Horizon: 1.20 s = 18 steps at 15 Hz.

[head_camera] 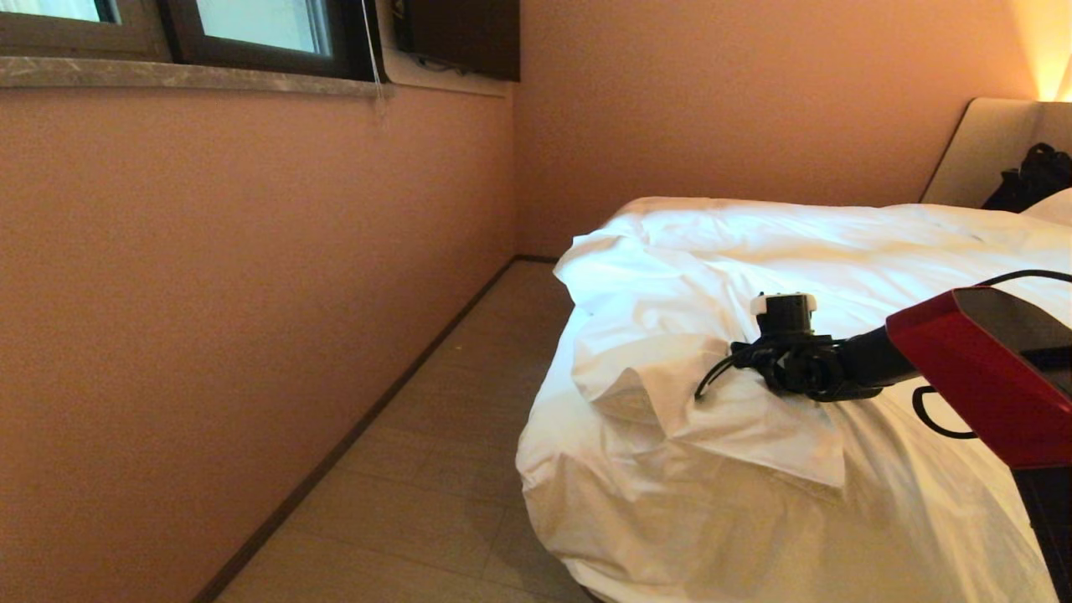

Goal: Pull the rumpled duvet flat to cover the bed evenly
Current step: Flatten the corners of the folded blanket

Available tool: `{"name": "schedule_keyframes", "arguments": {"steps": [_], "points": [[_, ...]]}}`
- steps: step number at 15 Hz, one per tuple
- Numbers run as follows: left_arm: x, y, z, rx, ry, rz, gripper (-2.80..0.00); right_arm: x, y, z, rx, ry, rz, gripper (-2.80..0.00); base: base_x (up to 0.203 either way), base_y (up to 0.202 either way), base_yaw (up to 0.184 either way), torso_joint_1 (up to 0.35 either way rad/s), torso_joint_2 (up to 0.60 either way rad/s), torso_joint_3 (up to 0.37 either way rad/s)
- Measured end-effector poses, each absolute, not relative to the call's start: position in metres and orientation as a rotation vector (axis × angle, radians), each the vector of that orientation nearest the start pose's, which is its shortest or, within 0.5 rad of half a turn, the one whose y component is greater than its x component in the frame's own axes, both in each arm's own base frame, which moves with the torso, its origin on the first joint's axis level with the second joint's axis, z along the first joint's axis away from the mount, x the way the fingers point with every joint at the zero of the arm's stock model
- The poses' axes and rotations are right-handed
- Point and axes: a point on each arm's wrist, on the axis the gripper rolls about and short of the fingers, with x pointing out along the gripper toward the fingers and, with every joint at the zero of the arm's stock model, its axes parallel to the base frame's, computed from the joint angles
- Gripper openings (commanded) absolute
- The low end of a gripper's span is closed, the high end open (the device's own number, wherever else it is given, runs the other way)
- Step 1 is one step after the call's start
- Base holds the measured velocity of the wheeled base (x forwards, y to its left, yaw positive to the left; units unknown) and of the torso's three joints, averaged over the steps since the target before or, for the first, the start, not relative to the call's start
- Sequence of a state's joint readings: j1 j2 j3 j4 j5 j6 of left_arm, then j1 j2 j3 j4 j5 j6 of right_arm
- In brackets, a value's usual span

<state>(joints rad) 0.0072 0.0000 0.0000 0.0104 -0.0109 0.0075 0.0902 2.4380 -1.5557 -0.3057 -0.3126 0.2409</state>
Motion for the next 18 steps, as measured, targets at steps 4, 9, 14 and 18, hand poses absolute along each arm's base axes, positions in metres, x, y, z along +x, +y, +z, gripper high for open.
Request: {"name": "schedule_keyframes", "arguments": {"steps": [4,9,14,18], "points": [[-0.023,0.0,0.074,0.008,0.01,-0.004,-2.8,0.469,0.04,0.093,0.126,0.528,-0.27,0.0,0.0,0.0,0.0,0.0,0.0,0.0],[-0.023,0.0,0.074,0.008,0.011,-0.004,-2.8,0.433,0.044,0.167,0.167,0.521,-0.199,0.0,0.0,0.0,0.0,0.0,0.0,0.0],[-0.023,0.0,0.074,0.008,0.011,-0.004,-2.8,0.39,0.043,0.225,0.204,0.542,-0.103,0.0,0.0,0.0,0.0,0.0,0.0,0.0],[-0.023,0.0,0.074,0.008,0.011,-0.003,-2.8,0.358,0.041,0.254,0.224,0.573,-0.032,0.0,0.0,0.0,0.0,0.0,0.0,0.0]]}}
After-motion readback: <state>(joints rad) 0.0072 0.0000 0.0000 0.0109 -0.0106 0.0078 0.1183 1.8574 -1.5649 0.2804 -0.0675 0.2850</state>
